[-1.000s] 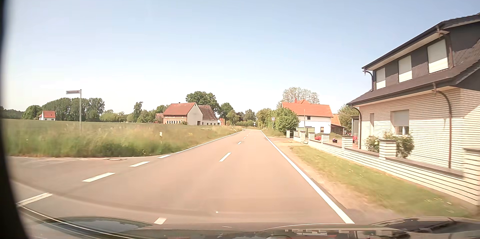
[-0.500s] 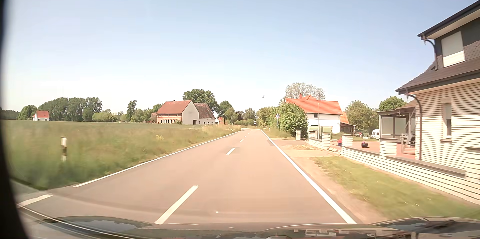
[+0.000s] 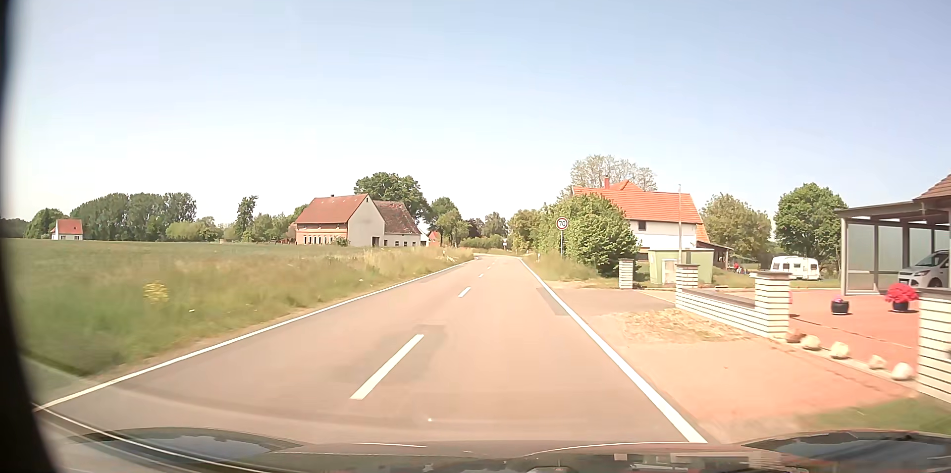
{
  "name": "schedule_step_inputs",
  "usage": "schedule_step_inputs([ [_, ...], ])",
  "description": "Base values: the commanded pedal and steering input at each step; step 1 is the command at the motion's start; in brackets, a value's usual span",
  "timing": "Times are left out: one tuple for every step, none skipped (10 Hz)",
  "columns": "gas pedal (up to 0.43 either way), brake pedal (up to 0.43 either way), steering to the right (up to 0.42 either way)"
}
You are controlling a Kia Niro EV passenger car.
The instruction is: Follow the waypoints while adhering to traffic rules and regulations
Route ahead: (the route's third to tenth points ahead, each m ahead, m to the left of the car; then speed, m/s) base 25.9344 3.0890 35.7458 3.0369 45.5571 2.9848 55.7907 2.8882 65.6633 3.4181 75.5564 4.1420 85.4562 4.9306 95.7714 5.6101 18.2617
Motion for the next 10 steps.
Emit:
schedule_step_inputs([
  [0.138,0.000,0.000],
  [0.138,0.000,0.000],
  [0.138,0.000,0.000],
  [0.138,0.000,0.000],
  [0.138,0.000,0.000],
  [0.138,0.000,0.000],
  [0.138,0.000,0.000],
  [0.138,0.000,0.000],
  [0.138,0.000,0.000],
  [0.138,0.000,0.000],
])
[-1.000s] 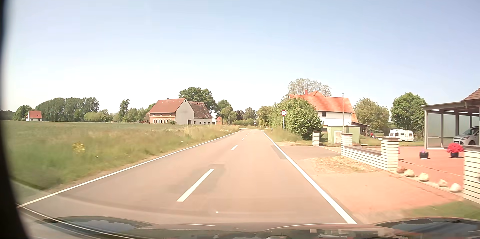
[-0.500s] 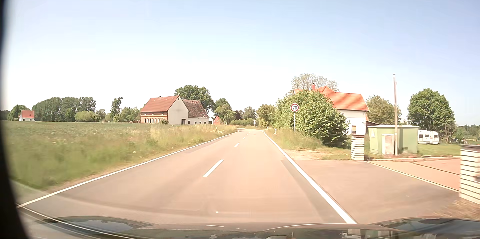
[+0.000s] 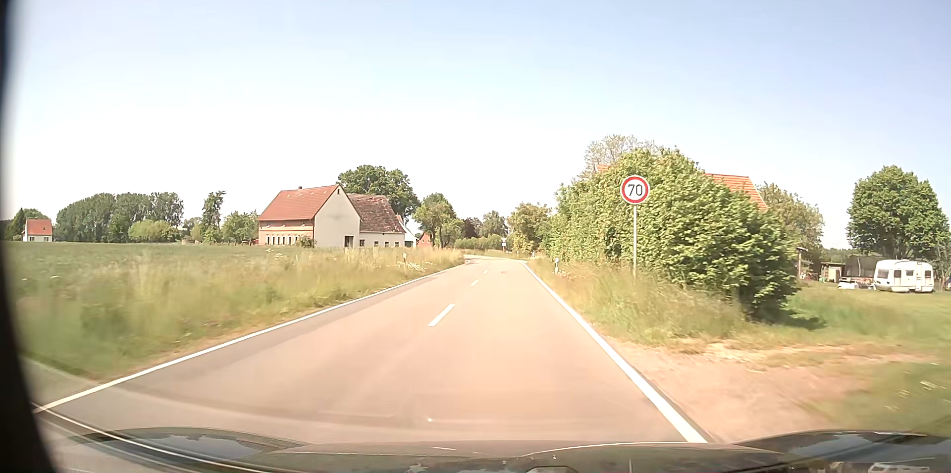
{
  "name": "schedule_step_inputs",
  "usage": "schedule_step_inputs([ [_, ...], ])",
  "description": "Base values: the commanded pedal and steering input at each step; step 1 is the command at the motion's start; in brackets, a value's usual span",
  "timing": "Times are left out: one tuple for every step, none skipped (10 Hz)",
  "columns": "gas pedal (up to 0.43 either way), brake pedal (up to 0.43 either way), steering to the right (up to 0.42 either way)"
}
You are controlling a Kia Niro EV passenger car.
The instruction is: Follow the waypoints while adhering to traffic rules and regulations
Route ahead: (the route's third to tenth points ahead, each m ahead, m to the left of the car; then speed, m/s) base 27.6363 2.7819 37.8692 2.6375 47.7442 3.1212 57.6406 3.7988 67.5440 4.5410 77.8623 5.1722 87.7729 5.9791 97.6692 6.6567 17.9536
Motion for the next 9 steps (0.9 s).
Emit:
schedule_step_inputs([
  [0.138,0.000,0.000],
  [0.138,0.000,0.000],
  [0.138,0.000,0.000],
  [0.138,0.000,0.000],
  [0.138,0.000,0.000],
  [0.138,0.000,0.000],
  [0.130,0.000,0.000],
  [0.118,0.000,0.000],
  [0.110,0.000,0.000],
])
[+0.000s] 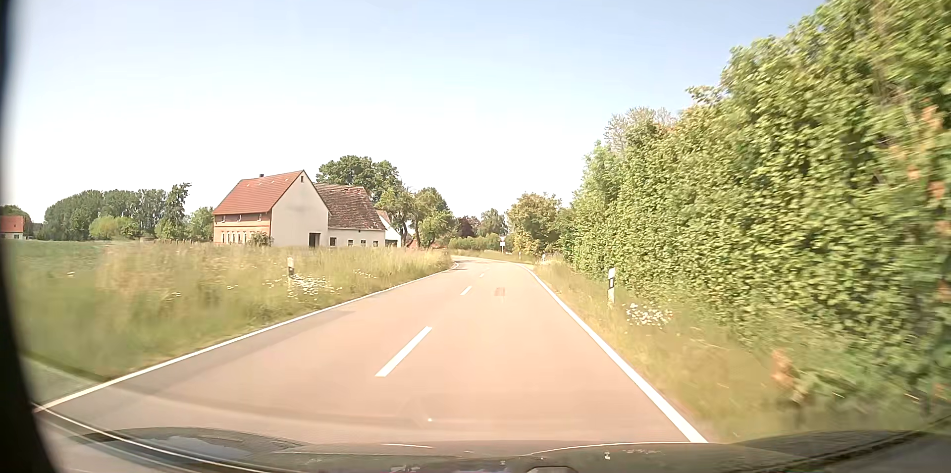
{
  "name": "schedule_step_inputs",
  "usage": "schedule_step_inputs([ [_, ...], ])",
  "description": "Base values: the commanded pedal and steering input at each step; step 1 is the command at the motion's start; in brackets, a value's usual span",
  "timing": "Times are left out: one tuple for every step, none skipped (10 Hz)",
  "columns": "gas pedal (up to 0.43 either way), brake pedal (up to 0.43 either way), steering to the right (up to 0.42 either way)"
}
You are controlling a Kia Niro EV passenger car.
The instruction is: Follow the waypoints while adhering to traffic rules and regulations
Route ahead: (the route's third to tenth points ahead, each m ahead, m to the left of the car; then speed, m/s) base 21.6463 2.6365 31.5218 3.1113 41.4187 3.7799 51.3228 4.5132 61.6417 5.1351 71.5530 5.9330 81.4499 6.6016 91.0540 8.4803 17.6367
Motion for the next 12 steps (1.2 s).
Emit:
schedule_step_inputs([
  [0.110,0.000,0.000],
  [0.110,0.000,0.000],
  [0.110,0.000,0.000],
  [0.110,0.000,0.000],
  [0.110,0.000,0.000],
  [0.098,0.000,0.000],
  [0.098,0.000,0.000],
  [0.098,0.000,0.000],
  [0.098,0.000,0.000],
  [0.098,0.000,0.000],
  [0.098,0.000,0.000],
  [0.098,0.000,0.000],
])
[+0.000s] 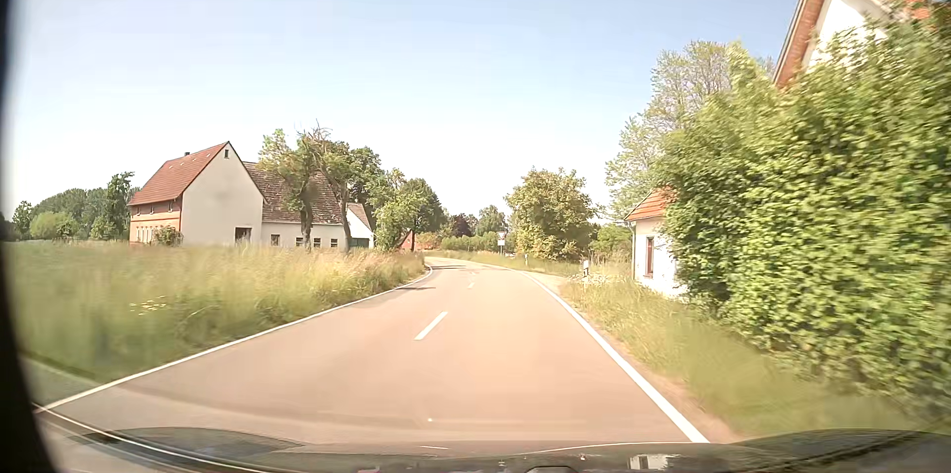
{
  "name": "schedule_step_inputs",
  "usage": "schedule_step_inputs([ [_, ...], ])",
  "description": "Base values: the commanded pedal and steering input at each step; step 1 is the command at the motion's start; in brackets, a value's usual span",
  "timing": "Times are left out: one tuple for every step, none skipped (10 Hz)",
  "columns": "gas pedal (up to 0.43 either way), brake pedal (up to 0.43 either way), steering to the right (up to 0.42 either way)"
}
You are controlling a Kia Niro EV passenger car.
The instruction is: Follow the waypoints while adhering to traffic rules and regulations
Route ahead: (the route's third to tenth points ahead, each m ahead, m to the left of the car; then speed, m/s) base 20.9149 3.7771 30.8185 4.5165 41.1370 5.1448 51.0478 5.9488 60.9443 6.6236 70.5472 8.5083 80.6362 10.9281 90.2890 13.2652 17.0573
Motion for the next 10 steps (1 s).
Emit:
schedule_step_inputs([
  [0.098,0.000,-0.001],
  [0.098,0.000,-0.002],
  [0.098,0.000,-0.003],
  [0.110,0.000,-0.004],
  [0.110,0.000,-0.005],
  [0.110,0.000,-0.006],
  [0.110,0.000,-0.006],
  [0.118,0.000,-0.008],
  [0.118,0.000,-0.009],
  [0.118,0.000,-0.012],
])
